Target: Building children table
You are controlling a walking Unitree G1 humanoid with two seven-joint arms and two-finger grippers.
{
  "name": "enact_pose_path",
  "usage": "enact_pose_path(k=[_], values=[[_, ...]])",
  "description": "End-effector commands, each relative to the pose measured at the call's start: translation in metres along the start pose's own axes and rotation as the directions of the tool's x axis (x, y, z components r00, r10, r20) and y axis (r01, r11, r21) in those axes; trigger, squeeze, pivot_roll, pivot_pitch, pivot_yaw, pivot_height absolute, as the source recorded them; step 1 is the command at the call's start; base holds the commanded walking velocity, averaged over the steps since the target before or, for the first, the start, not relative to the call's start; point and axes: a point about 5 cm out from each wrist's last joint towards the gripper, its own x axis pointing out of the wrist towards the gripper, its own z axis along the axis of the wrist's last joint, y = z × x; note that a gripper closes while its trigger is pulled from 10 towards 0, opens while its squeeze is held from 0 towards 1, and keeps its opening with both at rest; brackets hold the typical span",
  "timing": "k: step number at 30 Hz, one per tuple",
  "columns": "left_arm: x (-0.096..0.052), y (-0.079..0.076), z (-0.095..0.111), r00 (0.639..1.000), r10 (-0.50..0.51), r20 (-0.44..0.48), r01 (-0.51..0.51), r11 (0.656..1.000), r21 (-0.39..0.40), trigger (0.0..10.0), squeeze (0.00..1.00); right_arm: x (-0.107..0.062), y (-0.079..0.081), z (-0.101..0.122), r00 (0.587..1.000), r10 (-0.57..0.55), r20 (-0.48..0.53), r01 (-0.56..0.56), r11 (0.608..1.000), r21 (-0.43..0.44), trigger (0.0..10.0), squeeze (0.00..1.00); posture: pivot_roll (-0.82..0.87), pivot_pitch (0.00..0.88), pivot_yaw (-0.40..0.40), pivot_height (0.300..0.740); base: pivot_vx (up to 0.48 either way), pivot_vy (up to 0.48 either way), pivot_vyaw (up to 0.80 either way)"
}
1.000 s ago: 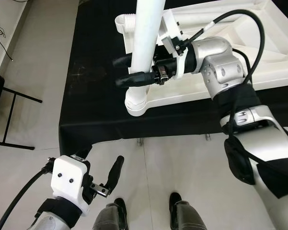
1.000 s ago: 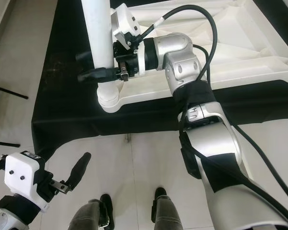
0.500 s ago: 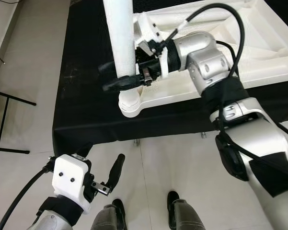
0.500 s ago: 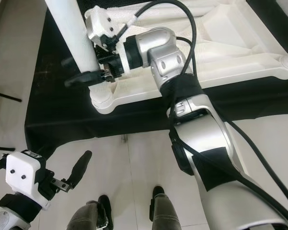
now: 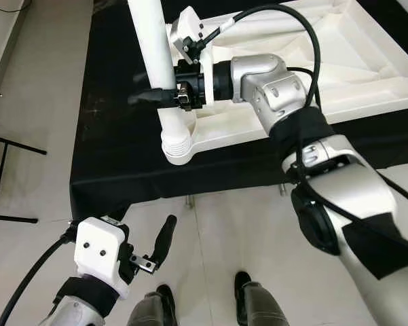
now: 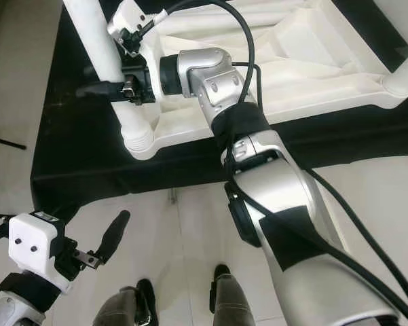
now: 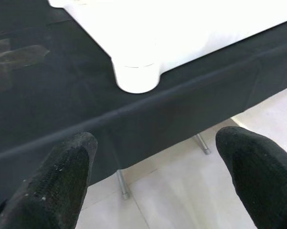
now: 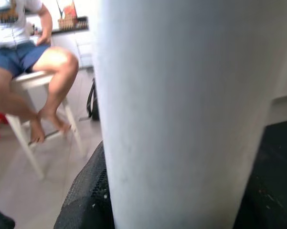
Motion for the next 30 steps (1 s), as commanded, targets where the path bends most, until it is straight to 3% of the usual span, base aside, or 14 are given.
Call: enact_pose_path(k=[1, 5, 6, 14, 22, 30], values=[[-0.002, 0.000, -0.003, 1.000, 0.010, -0.016, -0.010, 1.000, -0.004, 10.0, 0.00, -0.002, 0.002, -0.029, 0.997, -0.020, -0.075, 0.026, 0.997, 0.075, 10.0, 0.00, 0.03, 0.431, 0.041, 0.740, 0.000, 0.000, 0.00], [-0.002, 0.000, -0.004, 1.000, 0.009, -0.017, -0.009, 1.000, -0.004, 10.0, 0.00, -0.007, 0.003, -0.031, 0.998, -0.023, -0.056, 0.028, 0.997, 0.077, 10.0, 0.00, 0.03, 0.429, 0.046, 0.740, 0.000, 0.000, 0.00], [-0.001, 0.000, -0.005, 1.000, 0.004, -0.021, -0.004, 1.000, -0.004, 10.0, 0.00, -0.016, 0.011, -0.035, 1.000, 0.001, -0.004, -0.001, 0.997, 0.076, 10.0, 0.00, 0.03, 0.420, 0.053, 0.740, 0.000, 0.000, 0.00], [-0.002, 0.002, -0.007, 1.000, 0.002, -0.027, -0.002, 1.000, 0.000, 10.0, 0.00, -0.021, 0.034, -0.045, 0.988, 0.142, 0.064, -0.146, 0.987, 0.061, 10.0, 0.00, 0.04, 0.413, 0.060, 0.740, 0.000, 0.000, 0.00], [-0.002, 0.006, -0.008, 1.000, 0.005, -0.031, -0.005, 1.000, 0.001, 10.0, 0.00, -0.021, 0.048, -0.051, 0.982, 0.188, -0.003, -0.188, 0.982, 0.025, 10.0, 0.00, 0.04, 0.408, 0.066, 0.740, 0.000, 0.000, 0.00], [-0.001, 0.006, -0.008, 1.000, 0.004, -0.028, -0.004, 1.000, -0.002, 10.0, 0.00, -0.021, 0.053, -0.050, 0.970, 0.222, -0.097, -0.225, 0.974, -0.021, 10.0, 0.00, 0.04, 0.403, 0.064, 0.740, 0.000, 0.000, 0.00]])
